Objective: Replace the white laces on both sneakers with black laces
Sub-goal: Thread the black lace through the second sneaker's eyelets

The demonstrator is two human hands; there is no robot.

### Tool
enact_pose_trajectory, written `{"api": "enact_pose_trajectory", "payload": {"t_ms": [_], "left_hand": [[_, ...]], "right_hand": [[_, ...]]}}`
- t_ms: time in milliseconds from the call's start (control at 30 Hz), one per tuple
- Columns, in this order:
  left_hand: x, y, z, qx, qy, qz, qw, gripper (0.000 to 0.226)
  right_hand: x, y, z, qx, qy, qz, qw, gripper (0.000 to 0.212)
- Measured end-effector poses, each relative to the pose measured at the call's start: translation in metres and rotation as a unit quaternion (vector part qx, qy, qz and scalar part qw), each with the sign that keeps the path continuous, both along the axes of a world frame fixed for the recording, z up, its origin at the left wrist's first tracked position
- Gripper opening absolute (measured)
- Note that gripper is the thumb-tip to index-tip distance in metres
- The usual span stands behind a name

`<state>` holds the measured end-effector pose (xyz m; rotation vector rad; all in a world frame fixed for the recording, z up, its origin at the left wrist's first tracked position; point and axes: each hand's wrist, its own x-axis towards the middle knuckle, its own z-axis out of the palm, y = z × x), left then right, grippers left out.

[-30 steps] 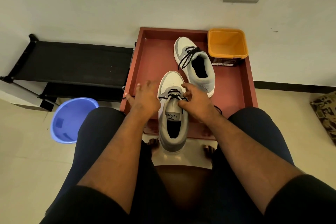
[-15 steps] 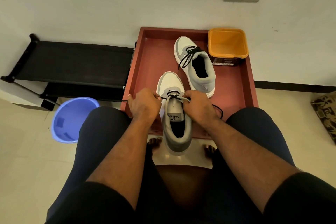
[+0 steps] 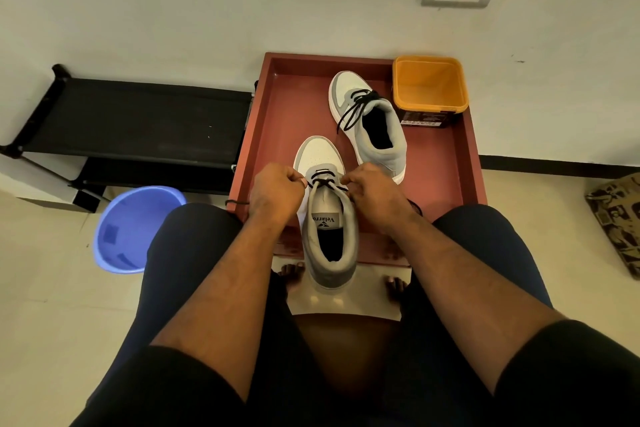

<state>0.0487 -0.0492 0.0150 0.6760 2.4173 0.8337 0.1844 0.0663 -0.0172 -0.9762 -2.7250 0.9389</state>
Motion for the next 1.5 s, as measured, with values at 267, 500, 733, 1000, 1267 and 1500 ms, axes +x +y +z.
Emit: {"api": "enact_pose_trajectory", "payload": {"t_ms": [267,500,733,1000,1267,1500], "left_hand": [[-0.002,-0.002,-0.001,-0.02,0.005,0.039,0.999,0.024],[-0.003,-0.013,0.048,0.212,-0.425,0.026,0.879,0.026],[-0.001,-0.009,0.049,0.409,-0.483,0.057,0.772,0.028],[-0.002,-0.002,0.047,0.462,-0.474,0.113,0.742,0.029],[-0.024,-0.011,0.044,0.397,-0.4,0.185,0.805,0.025],[-0.007,-0.014,0.04,0.177,-0.031,0.016,0.984,0.016]], "right_hand": [[0.0,0.002,-0.005,-0.017,-0.032,-0.051,0.998,0.016],[0.002,-0.006,0.021,-0.106,0.137,-0.117,0.978,0.011],[-0.003,-0.035,0.054,-0.533,0.309,-0.129,0.777,0.016],[-0.007,-0.051,0.052,-0.462,0.224,-0.094,0.853,0.032],[0.002,-0.048,0.056,-0.502,0.221,-0.06,0.834,0.016],[0.019,-0.015,0.058,-0.356,0.213,-0.15,0.897,0.017]]}}
